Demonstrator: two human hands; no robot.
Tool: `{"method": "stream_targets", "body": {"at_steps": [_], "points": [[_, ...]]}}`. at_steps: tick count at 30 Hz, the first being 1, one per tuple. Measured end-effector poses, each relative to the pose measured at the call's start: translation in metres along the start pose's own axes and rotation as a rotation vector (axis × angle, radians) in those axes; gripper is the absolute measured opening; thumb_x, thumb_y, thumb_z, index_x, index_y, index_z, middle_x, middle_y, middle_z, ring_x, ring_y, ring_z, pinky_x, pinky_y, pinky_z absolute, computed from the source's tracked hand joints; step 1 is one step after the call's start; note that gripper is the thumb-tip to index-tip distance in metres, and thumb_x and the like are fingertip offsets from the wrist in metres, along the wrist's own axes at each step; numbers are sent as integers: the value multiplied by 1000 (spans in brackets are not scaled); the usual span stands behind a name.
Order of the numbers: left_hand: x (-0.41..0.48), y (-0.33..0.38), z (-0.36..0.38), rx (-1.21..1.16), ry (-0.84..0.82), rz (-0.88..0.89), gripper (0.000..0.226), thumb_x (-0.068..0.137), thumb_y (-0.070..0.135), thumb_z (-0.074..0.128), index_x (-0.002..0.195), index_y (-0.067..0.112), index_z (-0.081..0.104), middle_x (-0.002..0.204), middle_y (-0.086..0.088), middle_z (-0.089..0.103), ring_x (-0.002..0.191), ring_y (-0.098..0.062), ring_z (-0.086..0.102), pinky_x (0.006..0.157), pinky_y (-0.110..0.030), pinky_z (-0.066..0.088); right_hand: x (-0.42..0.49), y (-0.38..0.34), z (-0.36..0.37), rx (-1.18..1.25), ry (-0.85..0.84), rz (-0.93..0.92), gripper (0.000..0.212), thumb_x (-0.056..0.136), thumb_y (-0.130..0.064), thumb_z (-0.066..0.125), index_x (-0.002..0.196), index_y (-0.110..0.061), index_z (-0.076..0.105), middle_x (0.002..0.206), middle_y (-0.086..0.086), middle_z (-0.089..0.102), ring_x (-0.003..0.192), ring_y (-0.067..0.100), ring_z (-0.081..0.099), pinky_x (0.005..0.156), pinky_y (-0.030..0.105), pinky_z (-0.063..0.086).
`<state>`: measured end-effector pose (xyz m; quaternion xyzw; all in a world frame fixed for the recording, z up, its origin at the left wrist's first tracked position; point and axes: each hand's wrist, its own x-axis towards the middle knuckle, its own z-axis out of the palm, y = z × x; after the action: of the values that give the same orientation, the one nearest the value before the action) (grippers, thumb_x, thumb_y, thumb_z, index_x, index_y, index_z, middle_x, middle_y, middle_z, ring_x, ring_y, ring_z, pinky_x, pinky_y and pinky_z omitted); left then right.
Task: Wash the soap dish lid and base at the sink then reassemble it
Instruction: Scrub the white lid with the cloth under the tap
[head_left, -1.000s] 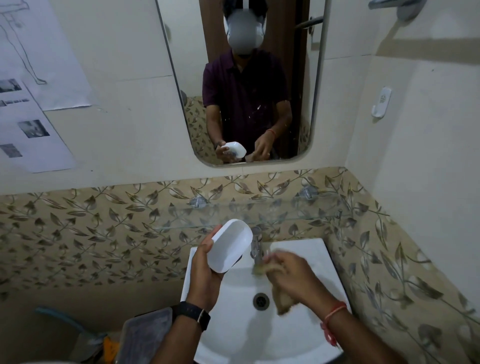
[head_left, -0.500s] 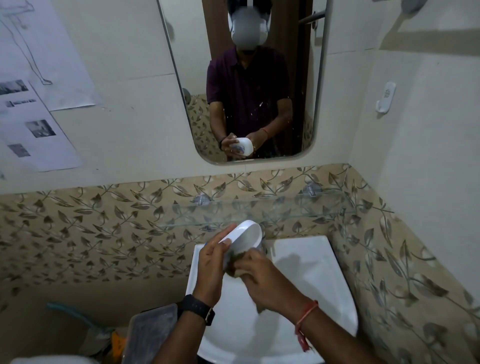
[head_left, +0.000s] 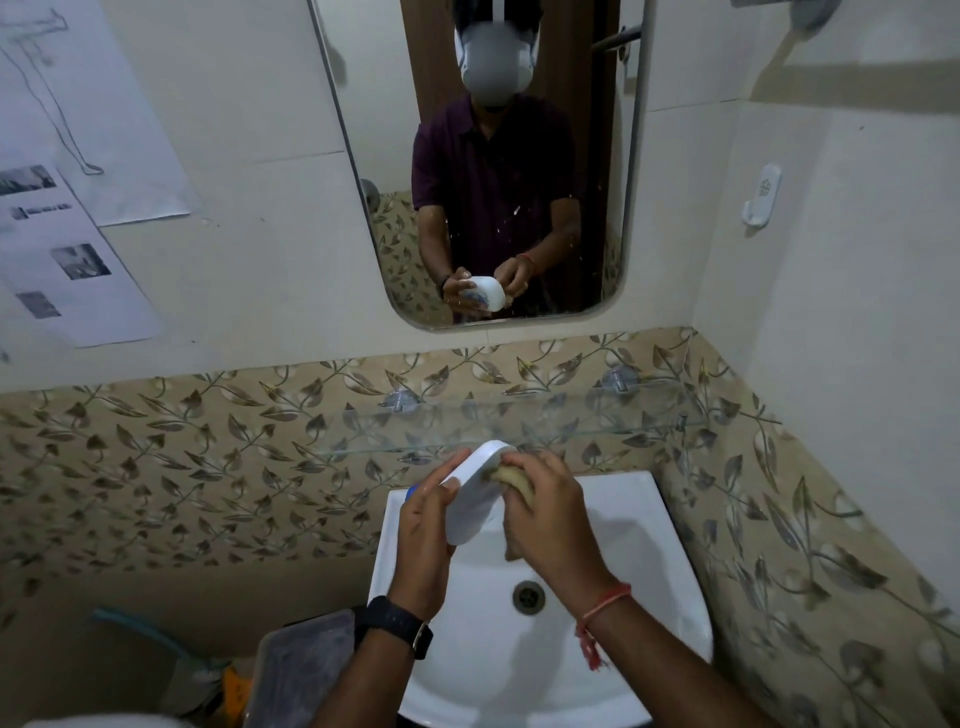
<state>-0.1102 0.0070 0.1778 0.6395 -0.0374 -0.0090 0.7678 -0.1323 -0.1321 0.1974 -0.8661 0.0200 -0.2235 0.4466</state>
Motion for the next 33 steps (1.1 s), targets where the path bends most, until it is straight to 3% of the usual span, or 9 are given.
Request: {"method": "stream_targets", "body": {"at_steps": [3,7,12,16,20,22,25,29,33], "points": [[-2,-1,8,-74,-14,-50,36,108,16,43,129,25,71,130,-6,72,124,-31,65,107,-59,49,-9,-10,11,65,-34,53,24,95,-5,60,115,-11,72,117,4,68,105,13,62,93,21,52],[-4,4,11,-62,-16,-43,38,106,11,42,131,18,69,130,-3,73,124,-26,66,97,-39,58,-19,-24,3,34,-407,-8,32,92,-3,54,111,-15,76,108,2,77,95,9,69,88,19,56],[2,5,-7,-204,84,-123,36,106,28,44,131,29,70,141,-5,64,130,-36,56,102,-61,53,-6,-19,-65,86,-1003,152,26,83,-9,65,101,-18,81,100,-6,80,94,5,72,91,24,57],[9,11,-16,-263,107,-125,37,105,29,45,134,25,68,143,-14,59,130,-48,52,85,-49,60,-1,0,-78,-7,-655,217,19,81,-14,70,93,-27,77,95,-7,78,91,9,72,84,28,61],[3,10,-6,-259,61,-153,38,106,29,41,134,27,68,139,-7,65,130,-36,58,97,-54,57,9,-13,-59,102,-256,107,17,87,-12,70,99,-23,74,92,-11,74,83,6,69,69,13,53],[0,8,2,-214,6,-145,41,108,25,37,136,25,66,136,-7,68,128,-32,61,109,-55,49,3,-21,-37,56,-250,36,18,88,-7,68,101,-19,73,94,-8,74,84,7,67,70,9,51],[-5,7,12,-84,-23,-70,39,109,17,38,131,22,69,129,-5,73,122,-27,67,103,-50,54,-15,-19,-4,-40,-295,-12,24,88,-3,62,106,-15,74,105,2,77,97,16,70,84,18,56],[-10,0,9,48,-46,-54,35,109,18,42,129,18,71,127,-8,74,121,-28,68,103,-57,53,-32,-20,3,25,-418,50,36,91,-2,55,120,-18,69,115,0,76,105,13,69,83,10,50],[-16,-3,5,20,-53,-126,38,109,19,39,124,20,74,124,-7,75,122,-30,67,104,-54,53,-17,-27,-23,-7,-687,104,22,87,-11,60,100,-27,69,100,-5,72,85,7,66,76,20,53]]}}
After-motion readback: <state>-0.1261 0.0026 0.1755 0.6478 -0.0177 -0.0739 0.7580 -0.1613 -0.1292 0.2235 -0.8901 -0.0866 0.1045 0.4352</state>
